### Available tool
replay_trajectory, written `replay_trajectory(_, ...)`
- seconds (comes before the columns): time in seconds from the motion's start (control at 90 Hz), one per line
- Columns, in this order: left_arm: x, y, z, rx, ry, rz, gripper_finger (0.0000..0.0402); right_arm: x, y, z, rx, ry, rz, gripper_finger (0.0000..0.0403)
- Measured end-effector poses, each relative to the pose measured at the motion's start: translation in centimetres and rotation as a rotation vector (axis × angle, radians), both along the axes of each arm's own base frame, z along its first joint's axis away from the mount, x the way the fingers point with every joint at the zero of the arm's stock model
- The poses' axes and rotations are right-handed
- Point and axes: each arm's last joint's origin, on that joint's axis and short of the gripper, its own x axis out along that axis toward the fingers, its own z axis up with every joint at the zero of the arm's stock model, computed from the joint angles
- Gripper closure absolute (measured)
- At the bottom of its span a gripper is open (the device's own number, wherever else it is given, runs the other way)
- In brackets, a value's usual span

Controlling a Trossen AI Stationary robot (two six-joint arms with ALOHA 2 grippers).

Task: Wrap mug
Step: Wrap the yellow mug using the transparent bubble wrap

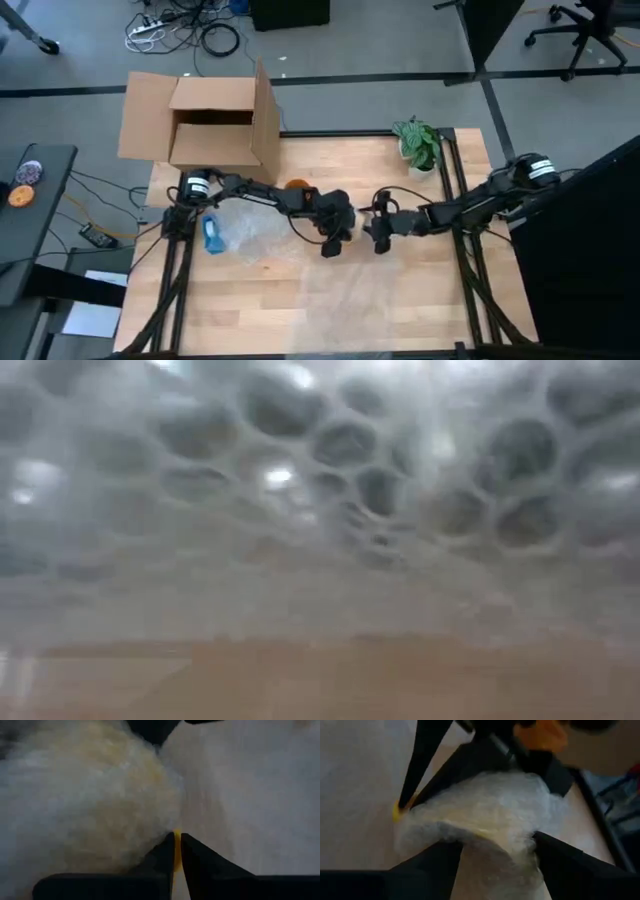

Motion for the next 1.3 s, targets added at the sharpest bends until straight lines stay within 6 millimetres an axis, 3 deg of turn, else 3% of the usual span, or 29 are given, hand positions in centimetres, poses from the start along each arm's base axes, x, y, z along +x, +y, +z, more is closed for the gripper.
replay_trajectory(0.233,-0.9,0.1,-0.3,0.033,0.107,0.011,0.0383,1.6,-0.4,-1.7,-0.121,-0.052,-0.028,0.0304)
replay_trajectory(0.356,-2.1,-0.1,1.1,0.039,0.178,0.018,0.0383,1.7,-0.4,-1.8,-0.141,-0.059,-0.058,0.0381)
replay_trajectory(0.5,-5.0,-0.9,4.5,0.091,0.289,0.071,0.0383,1.3,-0.6,-1.9,-0.164,-0.070,-0.190,0.0391)
replay_trajectory(0.622,-6.3,-2.7,8.7,0.182,0.172,0.165,0.0383,1.2,-0.5,-1.8,-0.151,-0.108,-0.272,0.0398)
replay_trajectory(0.7,-5.7,-4.5,9.6,0.201,0.010,0.200,0.0383,1.1,-0.4,-1.8,-0.123,-0.136,-0.308,0.0399)
replay_trajectory(0.911,-4.4,-9.4,5.2,0.075,-0.173,0.089,0.0383,0.5,0.2,-1.7,-0.146,-0.185,-0.368,0.0401)
replay_trajectory(0.967,-4.3,-9.8,4.2,0.042,-0.159,0.119,0.0383,0.2,0.4,-1.7,-0.141,-0.206,-0.362,0.0401)
replay_trajectory(1.122,-5.1,-9.8,-1.1,0.021,0.021,0.222,0.0383,-1.0,0.8,-1.5,-0.094,-0.307,-0.357,0.0402)
replay_trajectory(1.3,-6.7,-10.1,-3.2,-0.029,0.089,0.294,0.0383,-3.0,1.3,-1.1,-0.028,-0.432,-0.327,0.0402)
